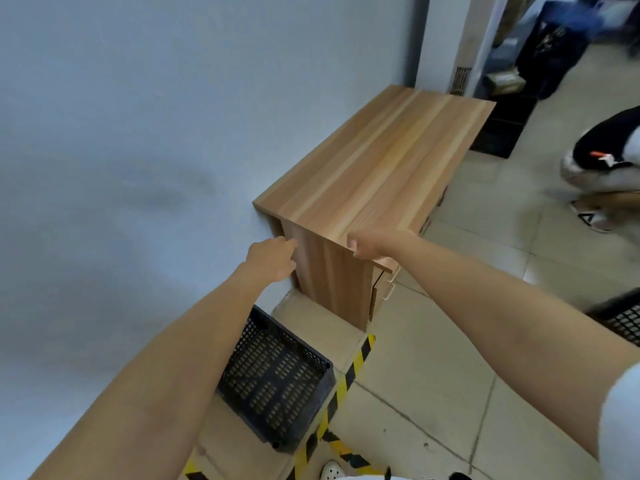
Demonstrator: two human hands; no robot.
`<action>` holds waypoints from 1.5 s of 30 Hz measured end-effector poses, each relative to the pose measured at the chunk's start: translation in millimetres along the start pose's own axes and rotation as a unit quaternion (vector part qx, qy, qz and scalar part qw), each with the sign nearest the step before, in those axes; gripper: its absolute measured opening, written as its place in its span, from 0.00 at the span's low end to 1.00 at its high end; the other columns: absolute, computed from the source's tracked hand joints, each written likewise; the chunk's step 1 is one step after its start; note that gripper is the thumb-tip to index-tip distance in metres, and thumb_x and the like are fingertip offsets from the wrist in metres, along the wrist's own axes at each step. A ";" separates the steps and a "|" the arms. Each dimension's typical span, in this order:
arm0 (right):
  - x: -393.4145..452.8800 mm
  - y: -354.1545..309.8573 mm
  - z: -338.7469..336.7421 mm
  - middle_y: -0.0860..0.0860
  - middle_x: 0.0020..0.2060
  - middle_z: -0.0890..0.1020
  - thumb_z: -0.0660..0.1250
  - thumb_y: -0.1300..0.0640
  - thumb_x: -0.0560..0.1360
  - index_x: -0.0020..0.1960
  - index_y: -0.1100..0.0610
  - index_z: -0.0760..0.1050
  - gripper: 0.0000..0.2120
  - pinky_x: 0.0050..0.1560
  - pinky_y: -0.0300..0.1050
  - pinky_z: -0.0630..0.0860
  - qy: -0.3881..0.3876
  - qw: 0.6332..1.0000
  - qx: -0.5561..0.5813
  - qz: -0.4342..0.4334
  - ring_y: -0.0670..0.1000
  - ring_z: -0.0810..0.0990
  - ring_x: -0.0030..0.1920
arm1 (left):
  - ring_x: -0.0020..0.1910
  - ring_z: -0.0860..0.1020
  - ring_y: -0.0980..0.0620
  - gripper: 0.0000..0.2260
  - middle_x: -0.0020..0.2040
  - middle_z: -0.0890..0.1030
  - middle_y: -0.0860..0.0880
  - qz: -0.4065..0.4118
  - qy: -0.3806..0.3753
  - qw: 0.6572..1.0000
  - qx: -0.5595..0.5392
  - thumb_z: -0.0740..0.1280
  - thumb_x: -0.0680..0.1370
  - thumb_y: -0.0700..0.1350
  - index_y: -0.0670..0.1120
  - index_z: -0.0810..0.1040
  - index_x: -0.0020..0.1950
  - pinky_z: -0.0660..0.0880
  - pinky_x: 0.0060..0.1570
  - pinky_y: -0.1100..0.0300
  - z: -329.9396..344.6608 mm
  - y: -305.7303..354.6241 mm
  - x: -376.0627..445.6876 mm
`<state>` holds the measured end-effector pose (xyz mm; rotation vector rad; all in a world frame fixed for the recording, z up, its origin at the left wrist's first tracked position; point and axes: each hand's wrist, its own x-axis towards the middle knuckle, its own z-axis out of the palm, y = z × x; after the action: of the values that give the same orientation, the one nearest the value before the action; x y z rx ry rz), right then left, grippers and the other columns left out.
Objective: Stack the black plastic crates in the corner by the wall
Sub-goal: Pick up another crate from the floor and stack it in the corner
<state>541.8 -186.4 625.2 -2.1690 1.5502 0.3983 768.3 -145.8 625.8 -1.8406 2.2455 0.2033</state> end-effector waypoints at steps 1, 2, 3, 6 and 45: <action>-10.9 18.2 -1.1 0.55 0.68 0.72 0.57 0.58 0.80 0.69 0.54 0.67 0.18 0.64 0.51 0.70 -0.001 1.000 0.011 0.009 0.59 0.72 0.66 | 0.59 0.75 0.44 0.17 0.61 0.75 0.46 0.012 0.006 1.000 -0.001 0.58 0.80 0.44 0.48 0.69 0.68 0.70 0.49 0.53 -5.7 21.2 6.1; -21.3 37.3 -1.4 0.55 0.68 0.72 0.57 0.59 0.80 0.70 0.55 0.67 0.18 0.60 0.50 0.69 0.002 1.000 0.018 0.019 0.59 0.72 0.66 | 0.59 0.75 0.44 0.17 0.61 0.75 0.46 0.025 0.007 1.000 -0.001 0.58 0.79 0.44 0.48 0.69 0.68 0.71 0.48 0.53 -11.0 43.0 11.3; -32.1 57.7 -0.8 0.55 0.68 0.72 0.57 0.59 0.80 0.70 0.54 0.66 0.18 0.57 0.49 0.70 0.009 0.999 0.017 0.029 0.59 0.72 0.65 | 0.60 0.75 0.43 0.18 0.62 0.75 0.46 0.038 0.009 0.999 0.000 0.59 0.79 0.44 0.49 0.68 0.69 0.72 0.48 0.53 -15.2 65.5 16.8; -75.0 125.4 4.2 0.55 0.66 0.73 0.56 0.56 0.80 0.70 0.52 0.66 0.19 0.54 0.49 0.70 0.032 0.997 0.012 0.069 0.59 0.73 0.63 | 0.60 0.75 0.42 0.19 0.65 0.74 0.44 0.083 0.007 0.996 0.026 0.58 0.80 0.44 0.50 0.66 0.72 0.73 0.46 0.52 -28.2 139.0 32.6; -422.7 730.1 153.7 0.53 0.63 0.76 0.59 0.43 0.75 0.67 0.44 0.67 0.21 0.62 0.59 0.72 0.062 0.818 0.320 0.475 0.59 0.76 0.60 | 0.64 0.75 0.43 0.20 0.65 0.77 0.46 0.500 -0.012 0.850 0.166 0.63 0.78 0.53 0.52 0.70 0.70 0.71 0.58 0.49 -43.7 886.8 207.5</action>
<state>-283.2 37.5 557.9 -0.8209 2.3315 -0.0123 -141.9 -174.8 579.1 -0.3694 2.7624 -0.0096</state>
